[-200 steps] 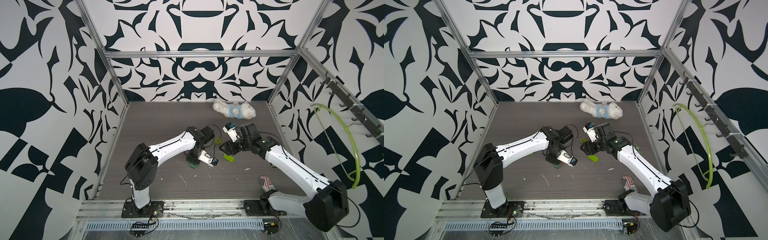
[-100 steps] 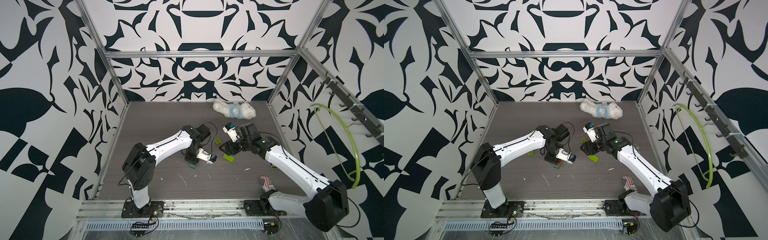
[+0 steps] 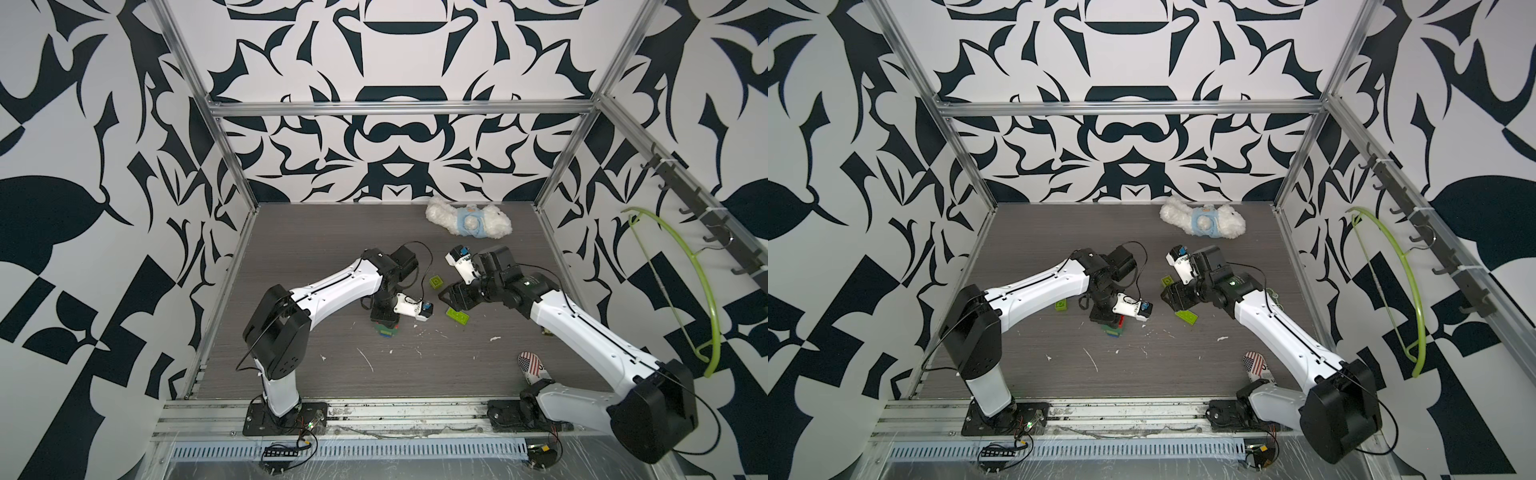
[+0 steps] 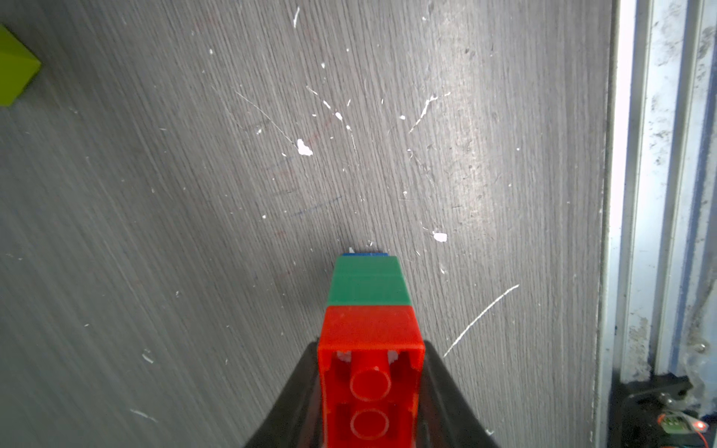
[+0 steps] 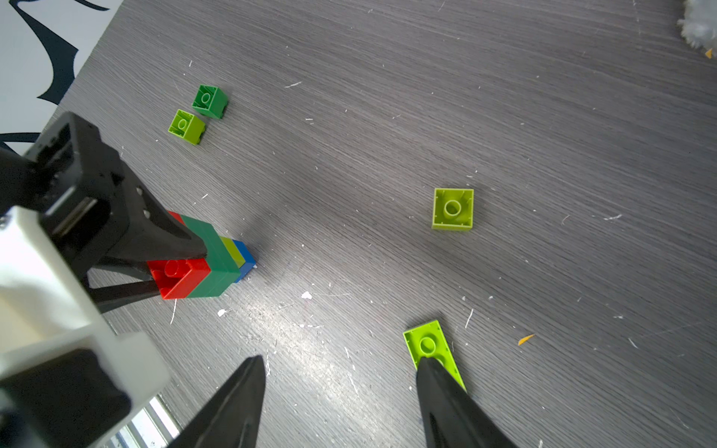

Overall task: Assemble a carrot with lego
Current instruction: Assemble the lego brick with the lego brick.

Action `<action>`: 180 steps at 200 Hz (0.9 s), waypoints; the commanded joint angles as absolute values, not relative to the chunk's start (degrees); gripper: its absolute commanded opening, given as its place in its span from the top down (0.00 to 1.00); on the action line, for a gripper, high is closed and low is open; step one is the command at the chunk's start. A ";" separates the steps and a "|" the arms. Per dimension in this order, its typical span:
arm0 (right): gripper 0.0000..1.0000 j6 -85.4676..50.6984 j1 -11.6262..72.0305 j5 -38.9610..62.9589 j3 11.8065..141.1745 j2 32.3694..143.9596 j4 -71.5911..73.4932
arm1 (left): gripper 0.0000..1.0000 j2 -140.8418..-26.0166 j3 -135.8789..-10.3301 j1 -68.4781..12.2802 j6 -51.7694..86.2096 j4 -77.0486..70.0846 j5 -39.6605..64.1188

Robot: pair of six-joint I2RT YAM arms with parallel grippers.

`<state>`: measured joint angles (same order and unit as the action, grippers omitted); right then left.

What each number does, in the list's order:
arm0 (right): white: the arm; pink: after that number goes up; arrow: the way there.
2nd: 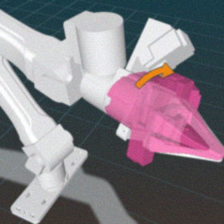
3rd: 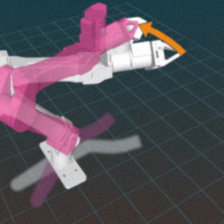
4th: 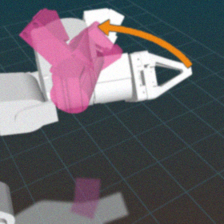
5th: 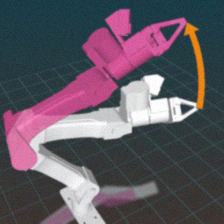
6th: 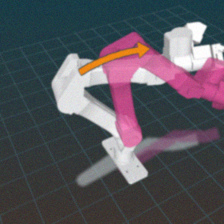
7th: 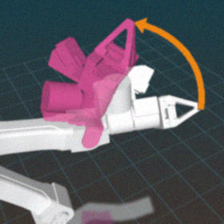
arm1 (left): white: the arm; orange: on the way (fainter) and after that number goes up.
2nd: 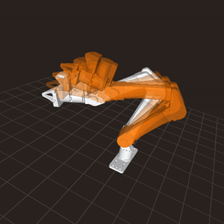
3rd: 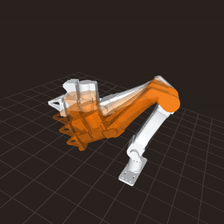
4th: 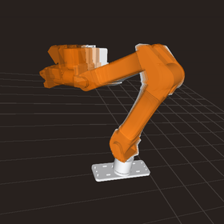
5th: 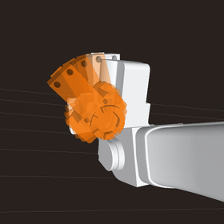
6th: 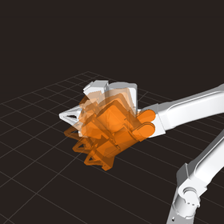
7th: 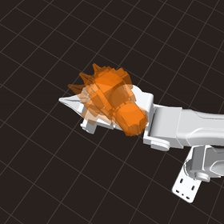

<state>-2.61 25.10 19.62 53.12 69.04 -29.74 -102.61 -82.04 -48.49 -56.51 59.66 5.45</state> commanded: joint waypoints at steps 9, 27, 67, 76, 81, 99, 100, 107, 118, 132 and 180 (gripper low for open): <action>0.33 -2.00 24.91 19.07 53.75 68.91 -29.95 | 0.54 -103.64 -80.41 -48.58 -55.50 60.29 8.52; 0.33 -2.01 24.89 19.07 53.70 68.91 -29.94 | 0.46 -103.29 -80.51 -48.55 -55.46 60.63 8.85; 0.33 -2.08 24.92 18.96 53.69 69.33 -29.95 | 0.35 -102.58 -80.66 -48.52 -55.25 60.04 8.63; 0.33 -2.11 24.94 18.94 53.79 69.43 -29.90 | 0.34 -102.25 -80.78 -48.43 -55.02 59.61 8.69; 0.33 -2.21 24.88 18.85 53.87 69.43 -29.88 | 0.34 -101.98 -80.89 -48.43 -54.95 59.43 8.76; 0.33 -2.51 24.94 18.26 53.95 69.59 -29.96 | 0.33 -100.86 -81.08 -48.11 -53.25 57.83 9.07; 0.33 -2.53 24.90 18.23 54.00 69.60 -30.01 | 0.33 -100.75 -81.10 -48.05 -53.17 57.79 9.15; 0.32 -2.66 24.96 17.73 54.10 69.57 -30.09 | 0.32 -99.96 -81.21 -47.63 -52.36 57.22 9.97; 0.32 -2.77 24.88 16.97 53.94 69.20 -30.23 | 0.32 -98.58 -81.47 -46.71 -50.68 56.16 12.00; 0.32 -2.98 24.87 15.41 53.66 68.50 -30.02 | 0.32 -96.76 -81.93 -45.52 -48.88 55.52 14.68; 0.30 -6.39 24.60 9.15 51.28 66.75 -26.14 | 0.31 -89.37 -81.94 -42.02 -36.16 49.80 19.53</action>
<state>-3.97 24.91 13.74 51.86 68.38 -28.86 -93.54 -81.01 -43.38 -44.49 53.36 14.96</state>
